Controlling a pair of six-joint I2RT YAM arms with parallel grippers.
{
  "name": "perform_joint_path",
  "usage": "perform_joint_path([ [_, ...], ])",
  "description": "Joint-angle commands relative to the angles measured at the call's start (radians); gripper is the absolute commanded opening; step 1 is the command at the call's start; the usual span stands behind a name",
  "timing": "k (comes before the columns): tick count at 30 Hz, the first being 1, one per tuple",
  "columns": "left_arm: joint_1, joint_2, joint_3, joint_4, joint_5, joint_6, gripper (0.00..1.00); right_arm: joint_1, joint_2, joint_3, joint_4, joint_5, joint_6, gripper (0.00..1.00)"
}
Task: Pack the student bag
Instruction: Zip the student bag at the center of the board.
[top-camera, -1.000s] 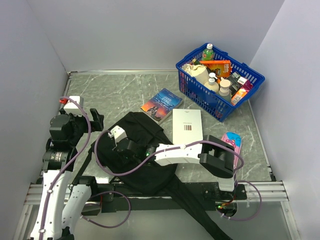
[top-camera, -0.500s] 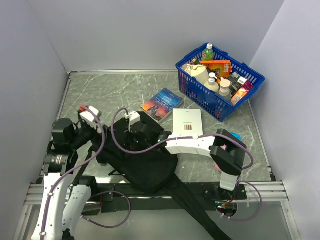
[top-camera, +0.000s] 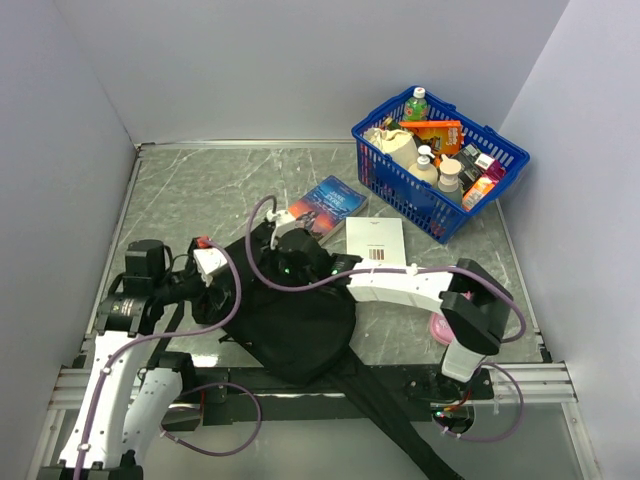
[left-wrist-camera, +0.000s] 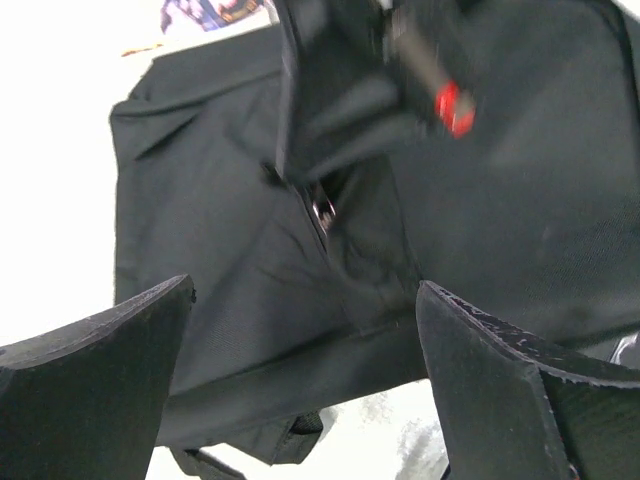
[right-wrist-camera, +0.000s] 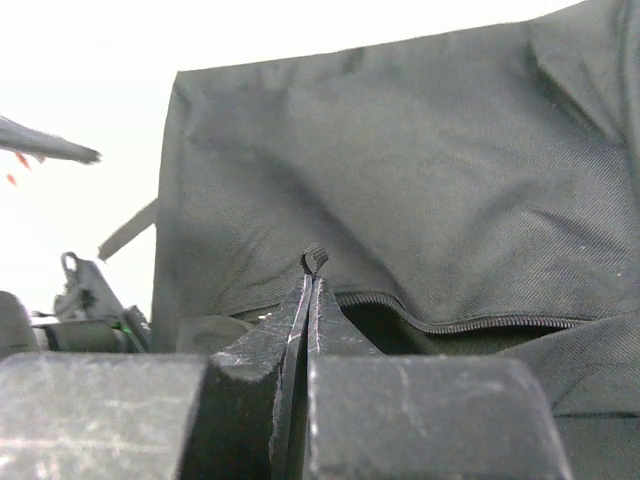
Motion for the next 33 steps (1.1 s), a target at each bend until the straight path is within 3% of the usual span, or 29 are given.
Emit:
perform_joint_path([
  [1,-0.021,0.023,-0.028,0.032,0.029,0.072,0.97,-0.043,-0.102,-0.002,0.092,0.007,0.022,0.00],
  [7,-0.063,0.072,-0.051,0.123,0.108,0.046,0.97,-0.041,-0.108,-0.010,0.103,-0.017,0.043,0.00],
  [13,-0.155,0.164,-0.055,0.190,0.069,0.022,0.99,-0.029,-0.123,-0.036,0.120,-0.024,0.063,0.00],
  [21,-0.193,0.187,-0.063,0.074,0.044,0.136,0.72,-0.027,-0.125,-0.038,0.125,-0.021,0.063,0.00],
  [28,-0.195,0.111,-0.092,0.103,0.001,0.142,0.25,-0.031,-0.114,-0.033,0.119,-0.019,0.053,0.00],
  [33,-0.202,0.080,-0.121,0.106,0.003,0.153,0.17,-0.037,-0.089,-0.030,0.112,-0.016,0.053,0.00],
])
